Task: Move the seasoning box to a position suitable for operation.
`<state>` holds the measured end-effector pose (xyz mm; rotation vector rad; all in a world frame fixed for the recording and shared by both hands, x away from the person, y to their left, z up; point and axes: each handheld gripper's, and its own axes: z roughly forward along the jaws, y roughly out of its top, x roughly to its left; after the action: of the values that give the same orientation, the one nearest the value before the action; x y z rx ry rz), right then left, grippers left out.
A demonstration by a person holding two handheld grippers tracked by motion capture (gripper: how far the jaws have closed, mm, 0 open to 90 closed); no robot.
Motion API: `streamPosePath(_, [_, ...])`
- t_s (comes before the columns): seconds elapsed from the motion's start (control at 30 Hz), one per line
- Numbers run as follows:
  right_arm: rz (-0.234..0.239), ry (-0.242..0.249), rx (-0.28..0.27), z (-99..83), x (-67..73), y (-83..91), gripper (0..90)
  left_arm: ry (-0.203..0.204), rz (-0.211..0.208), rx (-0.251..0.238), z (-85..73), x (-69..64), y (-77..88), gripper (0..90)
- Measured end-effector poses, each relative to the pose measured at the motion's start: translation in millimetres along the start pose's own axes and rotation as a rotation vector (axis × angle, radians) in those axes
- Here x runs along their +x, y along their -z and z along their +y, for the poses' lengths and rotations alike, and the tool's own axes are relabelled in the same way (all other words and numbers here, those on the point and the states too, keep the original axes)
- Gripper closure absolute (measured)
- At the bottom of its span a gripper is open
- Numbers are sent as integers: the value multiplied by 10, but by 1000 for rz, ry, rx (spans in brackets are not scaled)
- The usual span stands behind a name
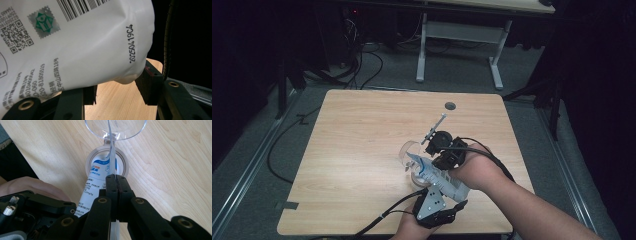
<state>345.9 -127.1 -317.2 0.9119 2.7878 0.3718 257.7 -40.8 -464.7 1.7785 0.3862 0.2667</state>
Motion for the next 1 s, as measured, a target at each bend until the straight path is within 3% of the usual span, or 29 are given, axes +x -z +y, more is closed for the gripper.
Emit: streamPosePath(1.0, [-1, 2, -11, -14, 14, 28, 900, 0, 3, 15, -60, 20, -20, 548])
